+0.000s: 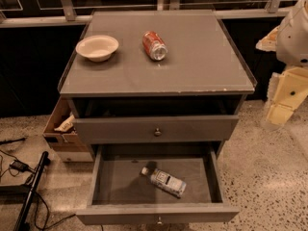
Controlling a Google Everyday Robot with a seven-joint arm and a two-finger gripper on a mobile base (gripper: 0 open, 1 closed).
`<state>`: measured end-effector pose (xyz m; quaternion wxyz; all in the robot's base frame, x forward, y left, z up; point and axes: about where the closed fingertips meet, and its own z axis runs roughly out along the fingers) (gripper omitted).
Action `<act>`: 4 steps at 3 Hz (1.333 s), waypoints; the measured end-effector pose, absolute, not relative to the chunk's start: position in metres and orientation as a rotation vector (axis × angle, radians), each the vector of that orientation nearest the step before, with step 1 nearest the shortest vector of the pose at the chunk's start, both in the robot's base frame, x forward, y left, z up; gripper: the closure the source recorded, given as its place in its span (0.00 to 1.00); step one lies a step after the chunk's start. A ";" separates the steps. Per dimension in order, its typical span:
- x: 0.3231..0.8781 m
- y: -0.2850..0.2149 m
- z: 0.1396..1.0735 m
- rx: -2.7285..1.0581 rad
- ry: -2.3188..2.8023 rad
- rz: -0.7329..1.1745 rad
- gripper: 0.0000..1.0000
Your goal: Pick blue plastic bottle from middle drawer and place on counter
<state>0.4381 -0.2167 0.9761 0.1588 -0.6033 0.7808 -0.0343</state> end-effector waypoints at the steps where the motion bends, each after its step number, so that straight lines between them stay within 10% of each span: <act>1: 0.438 -0.217 0.976 -1.725 2.232 -0.098 0.00; 4: 0.433 -0.196 0.879 -1.568 2.294 0.063 0.71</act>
Offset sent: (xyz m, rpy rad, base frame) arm 0.0000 0.0000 0.0000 0.0000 0.0000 0.0000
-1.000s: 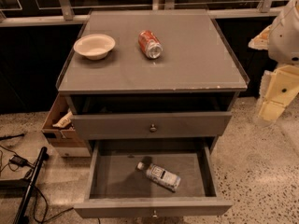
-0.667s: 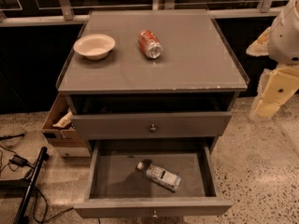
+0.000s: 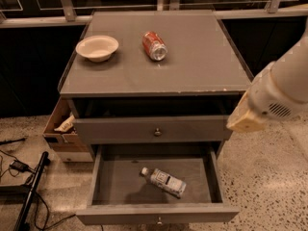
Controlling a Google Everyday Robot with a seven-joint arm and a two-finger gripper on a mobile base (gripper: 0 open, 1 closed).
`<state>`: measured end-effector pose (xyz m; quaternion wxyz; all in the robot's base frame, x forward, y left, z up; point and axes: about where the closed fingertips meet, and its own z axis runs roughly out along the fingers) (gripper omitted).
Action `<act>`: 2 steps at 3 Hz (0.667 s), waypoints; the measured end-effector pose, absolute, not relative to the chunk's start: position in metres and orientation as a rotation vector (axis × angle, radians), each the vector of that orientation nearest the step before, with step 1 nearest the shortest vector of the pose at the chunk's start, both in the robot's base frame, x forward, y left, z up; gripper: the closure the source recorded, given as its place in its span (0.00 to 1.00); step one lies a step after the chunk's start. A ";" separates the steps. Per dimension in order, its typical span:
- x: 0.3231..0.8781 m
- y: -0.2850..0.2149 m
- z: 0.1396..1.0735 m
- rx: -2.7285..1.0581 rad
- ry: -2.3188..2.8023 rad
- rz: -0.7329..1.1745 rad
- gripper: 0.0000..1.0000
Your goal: Pick blue plastic bottle from middle drawer and place on counter
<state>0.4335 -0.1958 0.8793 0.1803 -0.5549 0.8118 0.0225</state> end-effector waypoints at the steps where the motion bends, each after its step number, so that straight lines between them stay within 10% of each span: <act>1: 0.420 -0.184 0.800 -1.436 2.370 0.192 0.94; 2: 0.415 -0.184 0.772 -1.421 2.378 0.178 1.00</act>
Offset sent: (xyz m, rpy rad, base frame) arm -0.0104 0.0104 -0.0629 0.0768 0.0486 -0.0735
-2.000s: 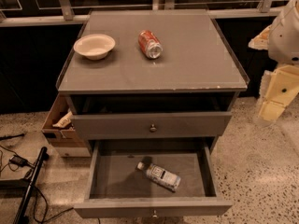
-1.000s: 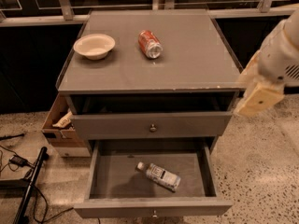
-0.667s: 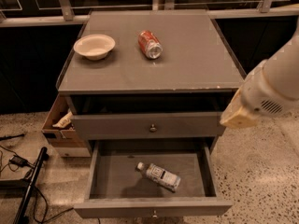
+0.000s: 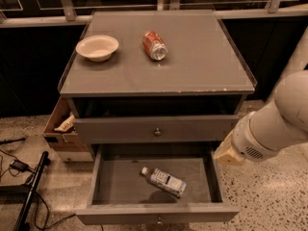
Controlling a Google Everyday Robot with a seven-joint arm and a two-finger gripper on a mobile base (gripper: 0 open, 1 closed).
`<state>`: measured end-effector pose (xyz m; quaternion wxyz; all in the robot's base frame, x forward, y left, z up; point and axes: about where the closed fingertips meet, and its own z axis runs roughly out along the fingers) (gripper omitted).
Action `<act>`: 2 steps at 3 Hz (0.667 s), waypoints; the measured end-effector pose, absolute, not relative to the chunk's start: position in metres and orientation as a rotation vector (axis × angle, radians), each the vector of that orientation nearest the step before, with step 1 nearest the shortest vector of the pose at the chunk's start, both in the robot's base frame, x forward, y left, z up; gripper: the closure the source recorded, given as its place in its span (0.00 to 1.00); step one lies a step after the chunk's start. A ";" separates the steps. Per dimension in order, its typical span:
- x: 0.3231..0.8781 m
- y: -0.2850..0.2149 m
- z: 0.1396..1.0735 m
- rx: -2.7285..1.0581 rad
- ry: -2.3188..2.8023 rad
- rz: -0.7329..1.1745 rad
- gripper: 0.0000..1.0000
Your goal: Pick blue plastic bottle from middle drawer and place on counter
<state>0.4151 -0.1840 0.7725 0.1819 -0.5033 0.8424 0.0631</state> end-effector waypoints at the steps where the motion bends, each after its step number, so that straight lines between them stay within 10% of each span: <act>1: 0.414 -0.187 0.765 -1.414 2.372 0.182 1.00; 2: 0.407 -0.184 0.723 -1.377 2.349 0.238 1.00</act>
Offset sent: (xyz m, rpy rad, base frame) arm 0.0095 0.0009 -0.1099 0.1570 -0.1249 -0.0668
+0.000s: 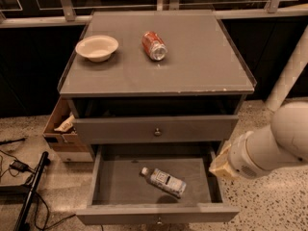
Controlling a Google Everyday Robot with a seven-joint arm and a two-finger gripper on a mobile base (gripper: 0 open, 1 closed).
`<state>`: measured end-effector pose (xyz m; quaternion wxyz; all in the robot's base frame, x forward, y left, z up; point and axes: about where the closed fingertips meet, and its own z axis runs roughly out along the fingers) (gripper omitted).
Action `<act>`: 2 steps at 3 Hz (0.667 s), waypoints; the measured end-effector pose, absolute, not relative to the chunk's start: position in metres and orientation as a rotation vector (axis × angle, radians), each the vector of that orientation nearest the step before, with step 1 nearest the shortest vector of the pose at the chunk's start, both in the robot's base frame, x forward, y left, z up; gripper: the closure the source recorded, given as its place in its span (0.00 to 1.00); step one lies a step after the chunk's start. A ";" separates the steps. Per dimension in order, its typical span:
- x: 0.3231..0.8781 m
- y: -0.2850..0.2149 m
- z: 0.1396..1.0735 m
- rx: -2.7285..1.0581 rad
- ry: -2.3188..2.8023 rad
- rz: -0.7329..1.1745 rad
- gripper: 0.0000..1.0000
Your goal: Pick blue plastic bottle from middle drawer and place on counter
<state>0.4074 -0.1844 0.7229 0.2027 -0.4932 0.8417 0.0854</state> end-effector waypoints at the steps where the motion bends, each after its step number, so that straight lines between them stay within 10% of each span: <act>1: 0.410 -0.164 0.667 -1.319 2.295 0.323 1.00; 2: 0.422 -0.134 0.608 -1.243 2.225 0.430 1.00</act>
Offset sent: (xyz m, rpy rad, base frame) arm 0.0686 0.0743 -0.1778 0.3626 -0.2183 -0.1105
